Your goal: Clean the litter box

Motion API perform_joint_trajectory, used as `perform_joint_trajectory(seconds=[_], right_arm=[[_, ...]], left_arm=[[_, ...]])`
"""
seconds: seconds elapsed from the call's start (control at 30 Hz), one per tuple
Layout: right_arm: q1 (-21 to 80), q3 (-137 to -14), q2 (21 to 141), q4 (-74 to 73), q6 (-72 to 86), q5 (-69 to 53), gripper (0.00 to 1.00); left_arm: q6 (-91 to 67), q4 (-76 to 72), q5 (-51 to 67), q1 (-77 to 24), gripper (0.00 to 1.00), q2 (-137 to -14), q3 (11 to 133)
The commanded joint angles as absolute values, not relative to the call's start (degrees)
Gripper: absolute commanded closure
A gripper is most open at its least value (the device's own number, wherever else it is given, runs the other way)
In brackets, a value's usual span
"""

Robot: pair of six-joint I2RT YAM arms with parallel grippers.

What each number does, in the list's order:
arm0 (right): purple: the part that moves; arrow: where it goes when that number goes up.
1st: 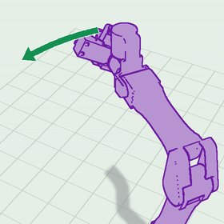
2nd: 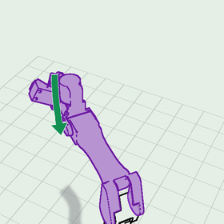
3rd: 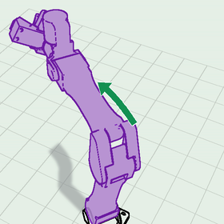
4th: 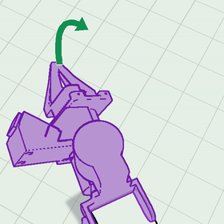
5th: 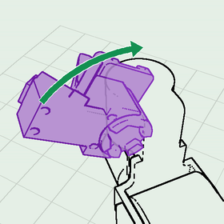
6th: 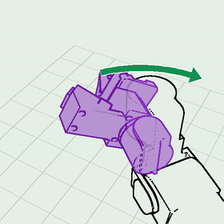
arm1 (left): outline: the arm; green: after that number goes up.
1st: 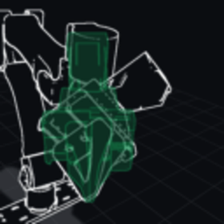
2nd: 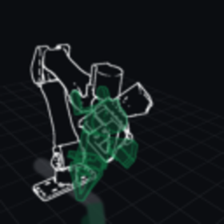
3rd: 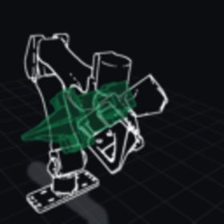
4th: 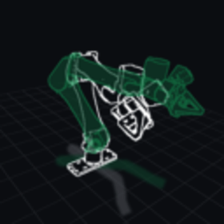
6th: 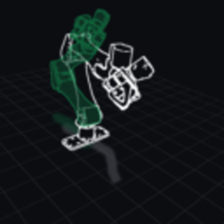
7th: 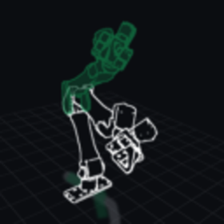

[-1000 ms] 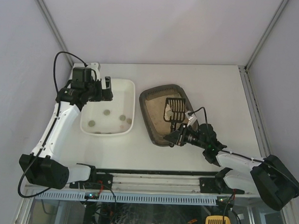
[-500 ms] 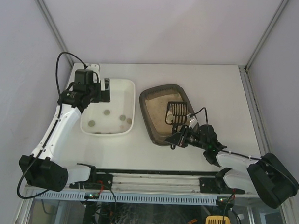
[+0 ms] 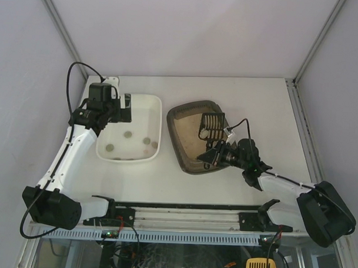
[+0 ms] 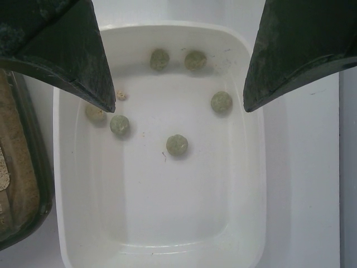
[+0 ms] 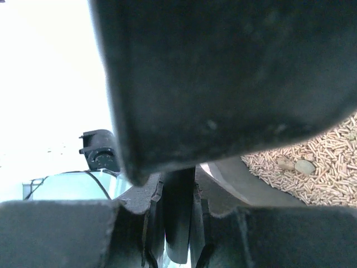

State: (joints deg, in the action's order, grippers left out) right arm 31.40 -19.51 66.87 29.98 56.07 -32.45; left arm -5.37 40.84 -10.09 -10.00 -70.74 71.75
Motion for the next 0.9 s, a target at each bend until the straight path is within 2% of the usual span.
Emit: perform_joint_trajectory(seconds=[0.0, 0.13, 0.23, 0.33, 0.43, 0.53, 0.67, 0.77, 0.87], right_arm=[[35.1, -23.9, 69.7, 27.0, 54.0, -32.5, 1.0], [30.2, -18.8, 70.2, 36.6, 60.8, -33.0, 1.0], [36.1, -25.3, 72.3, 25.8, 54.7, -32.6, 1.0], [32.6, -21.6, 70.9, 32.1, 59.9, -33.5, 1.0], [37.7, -28.5, 69.2, 20.2, 54.0, -31.6, 1.0], [31.5, -24.5, 67.2, 27.3, 60.2, -34.0, 1.0], [35.5, -29.3, 70.0, 21.4, 57.3, -36.1, 1.0], [28.3, -21.2, 69.1, 37.2, 68.0, -38.3, 1.0], [31.8, -26.8, 69.8, 29.0, 63.1, -39.1, 1.0]], left_arm=[[-4.4, 39.7, -9.1, -10.2, 0.0, -70.1, 71.6], [-4.4, 39.8, -8.3, -10.2, 0.0, -70.0, 71.5], [-4.4, 40.0, -8.4, -10.2, 0.0, -70.1, 71.6], [-4.3, 40.3, -7.8, -10.2, 0.0, -70.1, 71.8], [-4.2, 40.3, -8.0, -10.2, 0.0, -70.3, 71.8], [-4.1, 40.3, -7.6, -10.2, 0.0, -70.7, 72.0], [-4.2, 40.3, -7.4, -10.4, 0.0, -71.0, 72.2], [-4.2, 40.3, -7.3, -10.5, 0.0, -70.7, 72.1], [-4.1, 40.3, -7.8, -10.4, 0.0, -70.9, 72.1]])
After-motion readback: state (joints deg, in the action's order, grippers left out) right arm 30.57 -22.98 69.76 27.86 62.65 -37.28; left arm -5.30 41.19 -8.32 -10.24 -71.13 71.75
